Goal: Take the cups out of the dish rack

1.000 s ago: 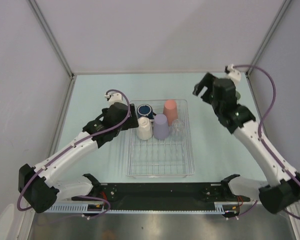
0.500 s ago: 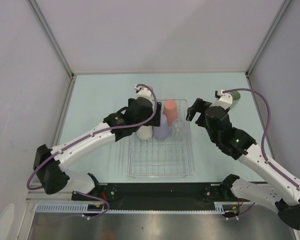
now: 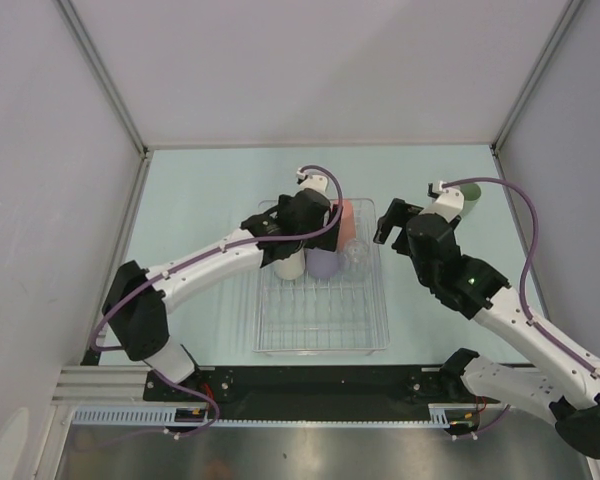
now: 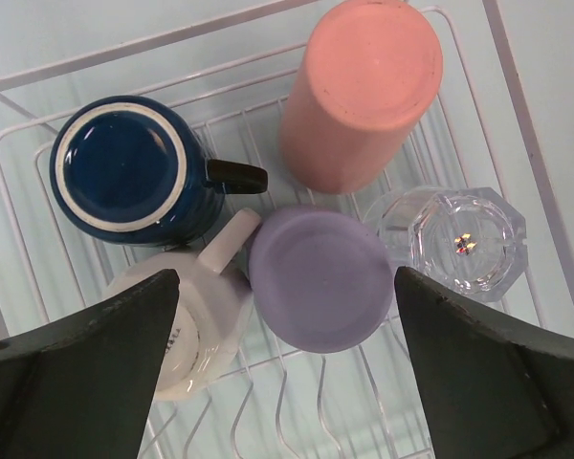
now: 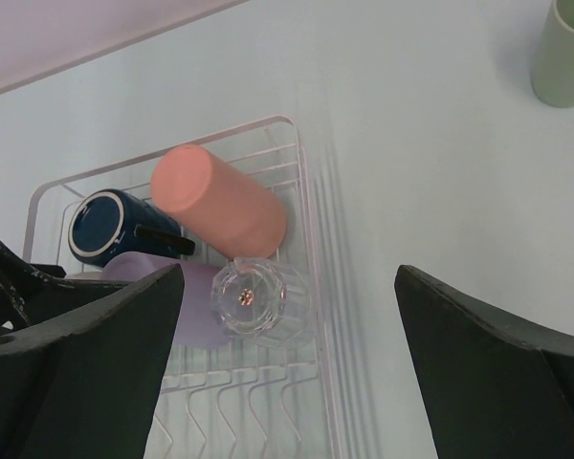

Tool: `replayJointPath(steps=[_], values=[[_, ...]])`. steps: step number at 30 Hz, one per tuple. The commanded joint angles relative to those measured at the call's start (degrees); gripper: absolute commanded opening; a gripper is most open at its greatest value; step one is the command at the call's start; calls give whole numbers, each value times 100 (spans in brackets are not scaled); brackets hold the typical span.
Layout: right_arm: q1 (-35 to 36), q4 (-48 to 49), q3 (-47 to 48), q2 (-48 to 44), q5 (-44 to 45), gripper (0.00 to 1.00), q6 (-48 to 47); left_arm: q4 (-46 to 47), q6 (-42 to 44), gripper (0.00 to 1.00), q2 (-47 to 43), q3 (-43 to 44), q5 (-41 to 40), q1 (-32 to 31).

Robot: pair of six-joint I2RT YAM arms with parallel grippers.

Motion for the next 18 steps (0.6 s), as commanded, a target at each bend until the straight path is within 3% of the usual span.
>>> replayJointPath(steps=[1,18], values=[[-34,113,2,71,102,98,-78,70,-10,100,126,316,213,3],[-394,209,-262,1,-259,98,-26,141,-177,93,574,149,565,-111]])
